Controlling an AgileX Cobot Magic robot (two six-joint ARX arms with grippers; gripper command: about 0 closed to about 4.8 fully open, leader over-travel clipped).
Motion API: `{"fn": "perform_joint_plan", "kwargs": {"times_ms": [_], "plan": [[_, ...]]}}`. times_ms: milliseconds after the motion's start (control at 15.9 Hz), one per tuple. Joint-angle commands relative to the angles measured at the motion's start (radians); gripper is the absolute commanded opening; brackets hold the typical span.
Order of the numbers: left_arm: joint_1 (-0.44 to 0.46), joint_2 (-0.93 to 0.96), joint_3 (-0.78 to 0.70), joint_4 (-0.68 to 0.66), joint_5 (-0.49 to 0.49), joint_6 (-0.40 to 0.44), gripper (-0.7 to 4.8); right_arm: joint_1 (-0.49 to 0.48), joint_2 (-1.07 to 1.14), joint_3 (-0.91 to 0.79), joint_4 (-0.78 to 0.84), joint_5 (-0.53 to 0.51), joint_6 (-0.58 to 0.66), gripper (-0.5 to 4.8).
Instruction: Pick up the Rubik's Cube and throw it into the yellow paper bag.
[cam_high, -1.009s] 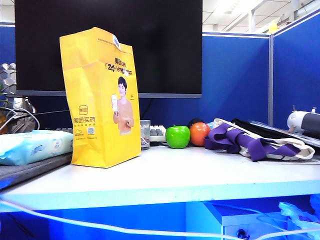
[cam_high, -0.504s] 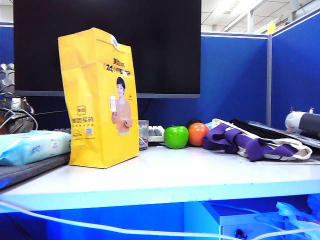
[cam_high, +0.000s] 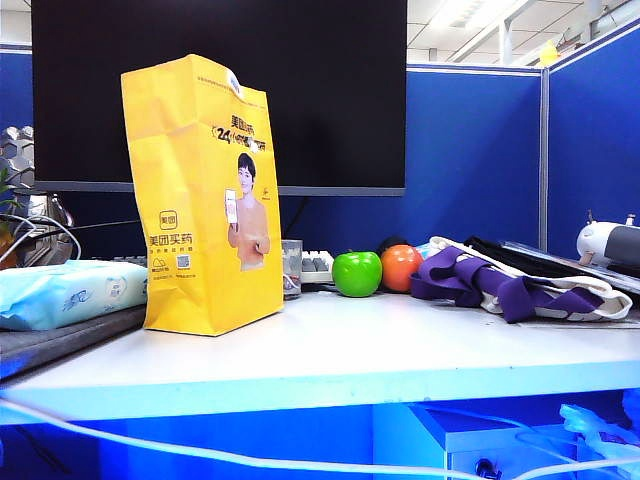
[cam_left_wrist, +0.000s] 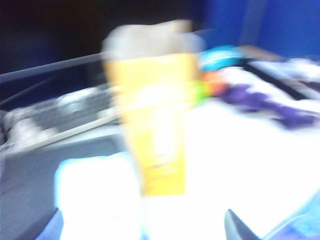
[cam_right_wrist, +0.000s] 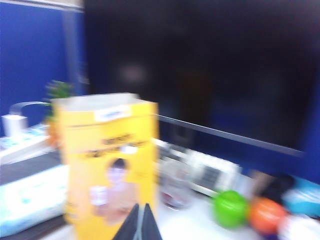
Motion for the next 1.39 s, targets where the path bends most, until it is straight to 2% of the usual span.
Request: {"fn": "perform_joint_plan", "kwargs": {"times_ms": [63, 189, 252, 441, 567, 694, 1387], "plan": [[0.001, -0.173, -0.082, 0.063, -0.036, -0.042, 3.98, -0.001, 0.081, -0.036, 0.09, -0.019, -0.01, -0.02], [0.001, -0.264, -0.132, 0.066, -0.078, -0.106, 3.98, -0.002, 0.122, -0.069, 0.183, -0.023, -0.01, -0.02], [0.001, -0.318, -0.167, 0.066, -0.11, -0.133, 3.97, -0.002, 0.121, -0.115, 0.237, 0.01, -0.01, -0.02], [0.001, -0.369, -0.206, 0.076, -0.169, -0.146, 3.93, -0.006, 0.126, -0.219, 0.274, 0.091, -0.019, -0.02], [0.001, -0.365, -0.206, 0.09, -0.259, -0.192, 3.93, -0.006, 0.137, -0.252, 0.266, 0.106, -0.025, -0.01], [0.001, -0.365, -0.206, 0.061, -0.397, -0.198, 3.93, -0.006, 0.137, -0.254, 0.257, 0.106, -0.024, 0.0], [0.001, -0.367, -0.206, 0.058, -0.385, -0.206, 3.94, -0.006, 0.137, -0.254, 0.254, 0.105, -0.024, -0.01]]}}
